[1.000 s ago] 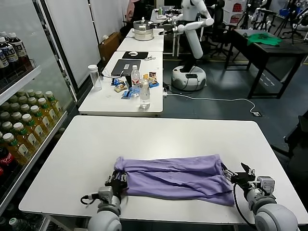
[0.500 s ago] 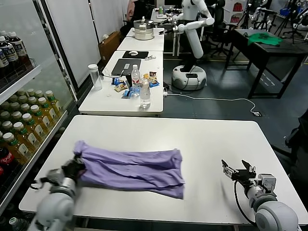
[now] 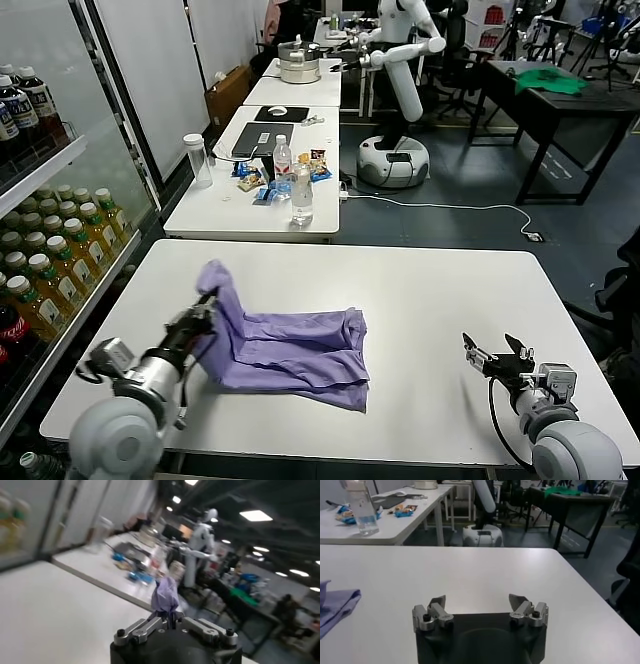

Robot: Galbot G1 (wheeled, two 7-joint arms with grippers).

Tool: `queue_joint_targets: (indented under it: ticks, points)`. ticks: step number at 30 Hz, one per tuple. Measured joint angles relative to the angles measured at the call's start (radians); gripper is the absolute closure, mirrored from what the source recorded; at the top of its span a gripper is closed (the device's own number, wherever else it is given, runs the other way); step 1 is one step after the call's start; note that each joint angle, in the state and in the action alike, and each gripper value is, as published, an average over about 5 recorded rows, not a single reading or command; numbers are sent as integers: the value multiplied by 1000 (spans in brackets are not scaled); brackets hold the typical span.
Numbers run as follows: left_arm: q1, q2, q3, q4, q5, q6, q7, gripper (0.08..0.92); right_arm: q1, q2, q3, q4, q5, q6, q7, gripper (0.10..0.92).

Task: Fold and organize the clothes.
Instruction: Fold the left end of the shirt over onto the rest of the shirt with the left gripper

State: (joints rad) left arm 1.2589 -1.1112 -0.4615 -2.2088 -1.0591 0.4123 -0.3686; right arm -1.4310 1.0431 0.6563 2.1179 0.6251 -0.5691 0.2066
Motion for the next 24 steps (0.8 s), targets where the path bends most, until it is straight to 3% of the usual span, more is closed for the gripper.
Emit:
queue_joint_targets:
  ticks: [9, 24]
  points:
    - [-82, -84, 190, 20, -3, 16, -28, 878, 2, -1, 0, -1, 0, 2, -2, 203]
    - [-215, -196, 433, 189, 146, 29, -44, 871, 6, -7, -1, -8, 1, 5, -4, 203]
